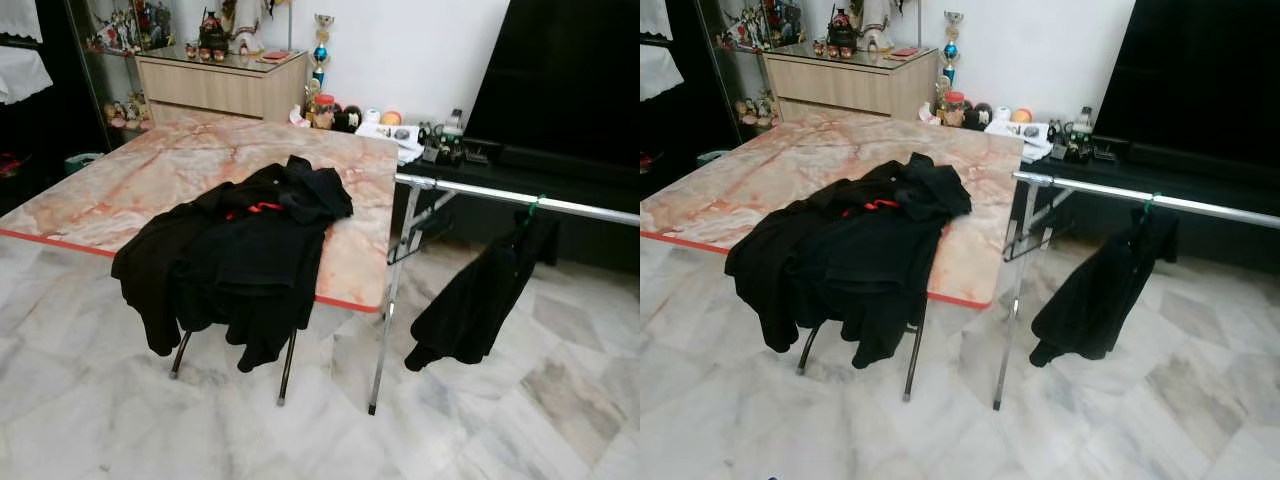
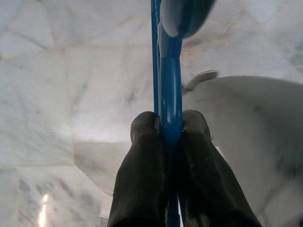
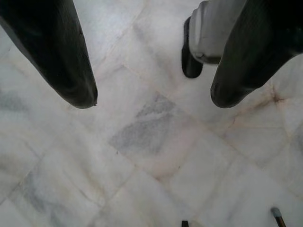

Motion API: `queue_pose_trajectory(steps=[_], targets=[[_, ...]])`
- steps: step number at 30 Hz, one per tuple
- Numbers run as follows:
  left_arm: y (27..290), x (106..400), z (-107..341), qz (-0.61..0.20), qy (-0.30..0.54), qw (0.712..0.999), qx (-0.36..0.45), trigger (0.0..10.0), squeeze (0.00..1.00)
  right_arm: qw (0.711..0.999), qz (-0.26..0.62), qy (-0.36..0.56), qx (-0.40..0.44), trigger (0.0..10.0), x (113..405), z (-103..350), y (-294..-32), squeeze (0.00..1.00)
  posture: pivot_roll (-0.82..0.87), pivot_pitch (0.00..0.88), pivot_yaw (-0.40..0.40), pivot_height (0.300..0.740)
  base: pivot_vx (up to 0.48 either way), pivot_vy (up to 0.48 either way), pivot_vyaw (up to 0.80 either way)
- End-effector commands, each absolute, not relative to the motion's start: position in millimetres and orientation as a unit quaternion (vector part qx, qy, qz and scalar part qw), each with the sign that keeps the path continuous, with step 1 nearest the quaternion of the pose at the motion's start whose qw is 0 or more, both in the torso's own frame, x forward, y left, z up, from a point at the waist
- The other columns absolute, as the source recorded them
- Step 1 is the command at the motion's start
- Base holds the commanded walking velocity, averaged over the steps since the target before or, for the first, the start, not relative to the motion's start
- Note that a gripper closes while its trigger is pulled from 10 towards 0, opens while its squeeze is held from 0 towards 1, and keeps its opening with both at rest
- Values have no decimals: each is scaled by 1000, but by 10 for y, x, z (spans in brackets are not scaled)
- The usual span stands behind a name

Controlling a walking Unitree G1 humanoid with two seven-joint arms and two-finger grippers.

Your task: Hang hanger

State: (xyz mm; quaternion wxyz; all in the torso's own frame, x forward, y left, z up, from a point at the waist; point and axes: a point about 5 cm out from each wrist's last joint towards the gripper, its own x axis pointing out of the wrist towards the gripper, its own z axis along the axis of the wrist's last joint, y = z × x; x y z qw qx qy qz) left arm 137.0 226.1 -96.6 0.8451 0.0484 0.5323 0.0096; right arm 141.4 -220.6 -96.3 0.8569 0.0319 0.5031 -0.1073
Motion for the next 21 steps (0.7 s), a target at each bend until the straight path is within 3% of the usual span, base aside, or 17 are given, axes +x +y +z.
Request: queue_pose_trajectory(steps=[1,21], targets=[[2280,1334,-975,-1,541,839,63,10000,0,862,-98,496,34,10000,1469,-955,-2136,0,86,0,-75,740,0,-341,0],[2275,1320,-980,-9,543,837,68,10000,0,862,-93,498,26,10000,1441,-966,-2130,0,84,0,-77,740,0,-356,0]])
